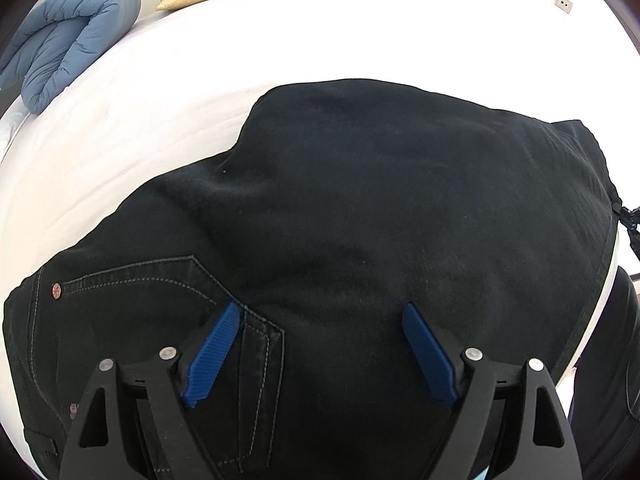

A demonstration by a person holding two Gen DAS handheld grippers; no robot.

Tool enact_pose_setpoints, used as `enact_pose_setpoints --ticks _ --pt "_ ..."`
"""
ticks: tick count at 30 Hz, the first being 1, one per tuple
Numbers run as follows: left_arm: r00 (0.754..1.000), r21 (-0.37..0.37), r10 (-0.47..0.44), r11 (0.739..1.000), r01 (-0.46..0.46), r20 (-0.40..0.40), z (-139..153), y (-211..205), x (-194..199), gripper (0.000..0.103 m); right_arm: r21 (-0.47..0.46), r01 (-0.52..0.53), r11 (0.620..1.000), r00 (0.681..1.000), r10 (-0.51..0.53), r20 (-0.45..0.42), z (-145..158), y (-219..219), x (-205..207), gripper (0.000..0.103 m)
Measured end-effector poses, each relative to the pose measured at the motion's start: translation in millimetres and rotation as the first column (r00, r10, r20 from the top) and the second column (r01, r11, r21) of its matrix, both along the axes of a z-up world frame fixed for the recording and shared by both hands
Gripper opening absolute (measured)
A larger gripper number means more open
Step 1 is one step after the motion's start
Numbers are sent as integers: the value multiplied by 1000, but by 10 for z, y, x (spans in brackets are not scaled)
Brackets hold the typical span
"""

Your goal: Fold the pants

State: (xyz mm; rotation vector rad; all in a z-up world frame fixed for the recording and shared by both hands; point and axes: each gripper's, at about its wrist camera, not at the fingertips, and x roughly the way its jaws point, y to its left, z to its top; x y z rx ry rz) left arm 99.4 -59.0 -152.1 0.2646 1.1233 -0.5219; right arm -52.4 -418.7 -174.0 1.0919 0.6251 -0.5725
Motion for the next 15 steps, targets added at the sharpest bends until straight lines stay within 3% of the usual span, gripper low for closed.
enact_pose_setpoints --ticks 5,7,10,13,15 --pt "1000 -12 3 1000 -3 10 -25 -1 -30 88 10 -2 1000 1000 1 28 145 1 1 1" --pt "1000 -17 6 1000 -6 12 -49 -25 -15 91 5 -17 1000 1000 17 3 96 -7 -25 1" --pt "1000 -16 5 1000 -5 15 -61 -89 -12 93 58 -9 998 999 6 43 -30 -53 -144 0" --pt "1000 -27 5 1000 -4 14 -85 -62 -24 96 96 -16 995 999 12 35 12 -83 -247 9" --pt "1000 -33 9 999 -8 15 -101 -80 -21 98 50 44 998 997 -40 -63 112 -109 -331 26"
